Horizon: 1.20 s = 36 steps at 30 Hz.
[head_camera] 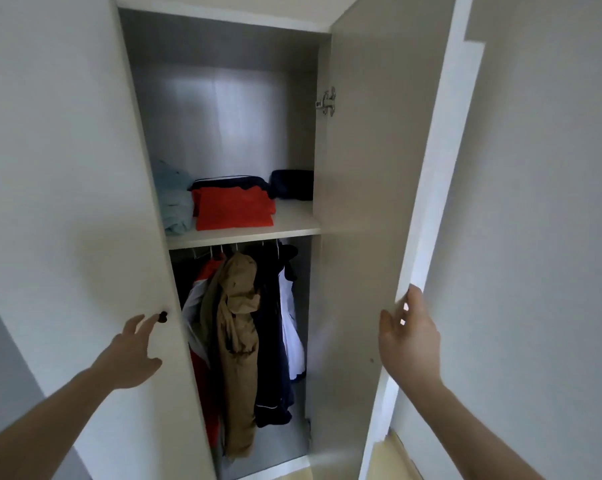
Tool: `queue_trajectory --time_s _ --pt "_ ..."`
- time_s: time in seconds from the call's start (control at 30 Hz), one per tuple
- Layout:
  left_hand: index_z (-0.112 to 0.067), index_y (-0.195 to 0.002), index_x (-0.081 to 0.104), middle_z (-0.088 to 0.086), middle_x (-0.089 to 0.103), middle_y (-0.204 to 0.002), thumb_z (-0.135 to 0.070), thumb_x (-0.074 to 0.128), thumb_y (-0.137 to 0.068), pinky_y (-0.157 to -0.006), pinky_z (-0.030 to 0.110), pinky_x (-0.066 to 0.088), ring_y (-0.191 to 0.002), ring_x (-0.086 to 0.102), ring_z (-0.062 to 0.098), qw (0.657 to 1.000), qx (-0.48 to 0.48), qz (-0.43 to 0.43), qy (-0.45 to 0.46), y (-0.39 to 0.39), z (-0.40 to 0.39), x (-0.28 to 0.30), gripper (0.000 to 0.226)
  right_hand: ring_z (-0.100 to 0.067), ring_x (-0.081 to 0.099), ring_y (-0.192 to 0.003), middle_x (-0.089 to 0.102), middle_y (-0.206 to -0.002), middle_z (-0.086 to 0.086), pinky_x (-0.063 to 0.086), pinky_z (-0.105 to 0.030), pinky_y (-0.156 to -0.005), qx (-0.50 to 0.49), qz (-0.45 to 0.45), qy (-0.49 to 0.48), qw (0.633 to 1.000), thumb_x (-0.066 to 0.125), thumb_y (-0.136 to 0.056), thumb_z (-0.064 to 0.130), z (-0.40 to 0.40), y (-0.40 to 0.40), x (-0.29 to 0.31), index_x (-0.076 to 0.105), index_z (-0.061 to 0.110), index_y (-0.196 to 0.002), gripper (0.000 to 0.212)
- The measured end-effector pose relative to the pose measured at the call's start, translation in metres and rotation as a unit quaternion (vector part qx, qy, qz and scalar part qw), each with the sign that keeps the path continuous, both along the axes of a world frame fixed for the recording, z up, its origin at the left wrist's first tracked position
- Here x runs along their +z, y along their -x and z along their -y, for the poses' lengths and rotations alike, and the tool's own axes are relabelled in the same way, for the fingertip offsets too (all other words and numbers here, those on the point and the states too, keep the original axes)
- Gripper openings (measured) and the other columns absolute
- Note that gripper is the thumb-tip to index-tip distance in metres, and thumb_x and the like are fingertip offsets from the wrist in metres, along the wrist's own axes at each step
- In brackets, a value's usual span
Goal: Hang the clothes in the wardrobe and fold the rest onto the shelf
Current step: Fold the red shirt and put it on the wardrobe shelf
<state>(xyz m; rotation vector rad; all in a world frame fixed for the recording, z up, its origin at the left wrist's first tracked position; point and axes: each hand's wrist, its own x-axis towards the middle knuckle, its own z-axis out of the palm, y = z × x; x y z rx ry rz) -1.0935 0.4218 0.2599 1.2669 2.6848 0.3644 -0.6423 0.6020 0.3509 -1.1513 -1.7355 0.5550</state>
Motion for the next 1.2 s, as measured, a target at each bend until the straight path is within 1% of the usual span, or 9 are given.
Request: queue_trajectory --time_s 0.2,0.37,0.5,0.57,0.7,0.83,0.93,1.03,1.2 --pt "-0.033 -0.16 0.014 0.0 0.02 -0.161 -0.032 0.066 -0.086 -0.094 0.039 0.053 -0.125 0.051 0.027 0.999 -0.012 -0.038 0.033 0.01 -0.016 0.017 0.09 0.02 0.059 -0.105 0.063 -0.128 0.03 0.054 -0.013 -0.09 0.114 -0.05 0.014 0.992 0.063 -0.1 0.023 0.033 0.052 -0.019 0.042 0.048 -0.139 0.051" --pt "-0.031 -0.157 0.027 -0.007 0.03 -0.159 -0.03 0.061 -0.09 -0.097 0.037 0.051 -0.132 0.048 0.023 0.994 -0.059 -0.083 0.045 0.022 -0.028 0.033 0.075 -0.001 0.041 -0.142 0.031 -0.159 0.03 0.045 -0.04 -0.115 0.173 -0.065 -0.002 0.983 0.057 -0.102 0.016 0.05 0.114 -0.039 0.023 0.04 -0.158 0.07" --pt "-0.028 -0.158 0.029 -0.009 0.026 -0.16 -0.023 0.058 -0.092 -0.103 0.038 0.049 -0.137 0.041 0.02 0.988 -0.101 -0.104 0.052 0.033 -0.036 0.03 0.072 0.0 0.016 -0.155 0.009 -0.167 0.028 0.03 -0.038 -0.124 0.187 -0.017 -0.064 0.98 0.064 -0.093 0.002 0.058 0.158 -0.049 0.001 0.048 -0.16 0.103" --pt "-0.026 -0.151 0.046 -0.011 0.018 -0.16 -0.026 0.056 -0.094 -0.103 0.036 0.048 -0.135 0.042 0.017 0.979 -0.135 -0.132 0.075 0.037 -0.042 0.026 0.058 -0.001 0.01 -0.156 0.005 -0.168 0.026 0.025 -0.033 -0.123 0.191 -0.015 -0.089 0.977 0.068 -0.09 0.0 0.061 0.181 -0.052 -0.006 0.055 -0.157 0.115" --pt "-0.025 -0.149 0.05 -0.012 0.016 -0.16 -0.023 0.055 -0.093 -0.099 0.031 0.049 -0.135 0.041 0.013 0.975 -0.165 -0.145 0.033 0.049 -0.045 0.016 0.056 -0.001 0.005 -0.156 -0.001 -0.169 0.023 0.018 -0.02 -0.119 0.194 -0.014 -0.095 0.976 0.066 -0.092 0.003 0.067 0.226 -0.057 -0.009 0.056 -0.156 0.112" --pt "-0.028 -0.164 0.008 -0.013 0.006 -0.169 -0.015 0.055 -0.089 -0.109 0.028 0.044 -0.152 0.022 0.014 0.972 -0.192 -0.133 -0.028 0.068 -0.039 0.008 0.089 -0.008 0.001 -0.158 -0.006 -0.171 0.017 0.027 -0.037 -0.123 0.166 0.005 -0.112 0.98 0.066 -0.095 0.011 0.062 0.266 -0.063 -0.007 0.041 -0.161 0.103" --pt "-0.029 -0.163 -0.003 -0.011 0.005 -0.169 -0.015 0.057 -0.087 -0.113 0.027 0.037 -0.155 0.013 0.016 0.97 -0.194 -0.145 -0.035 0.083 -0.033 0.005 0.098 -0.012 -0.001 -0.159 -0.009 -0.172 0.011 0.033 -0.047 -0.122 0.152 0.034 -0.138 0.978 0.061 -0.102 0.027 0.056 0.287 -0.067 -0.008 0.033 -0.163 0.092" --pt "-0.031 -0.163 0.004 -0.001 0.005 -0.171 -0.02 0.067 -0.079 -0.118 0.036 0.033 -0.156 0.017 0.026 0.959 -0.192 -0.203 -0.044 0.105 -0.033 0.0 0.106 -0.013 -0.006 -0.159 -0.013 -0.172 0.008 0.028 -0.047 -0.125 0.146 0.083 -0.163 0.972 0.051 -0.106 0.046 0.048 0.301 -0.071 -0.011 0.03 -0.163 0.086" --pt "-0.015 -0.162 0.026 0.014 0.0 -0.172 -0.023 0.08 -0.065 -0.123 0.057 0.017 -0.157 0.006 0.04 0.924 -0.174 -0.324 -0.1 0.121 -0.032 0.023 0.111 -0.016 -0.009 -0.159 -0.018 -0.171 0.005 0.026 -0.049 -0.125 0.156 0.12 -0.174 0.965 0.045 -0.107 0.049 0.038 0.322 -0.073 -0.017 0.029 -0.162 0.085"
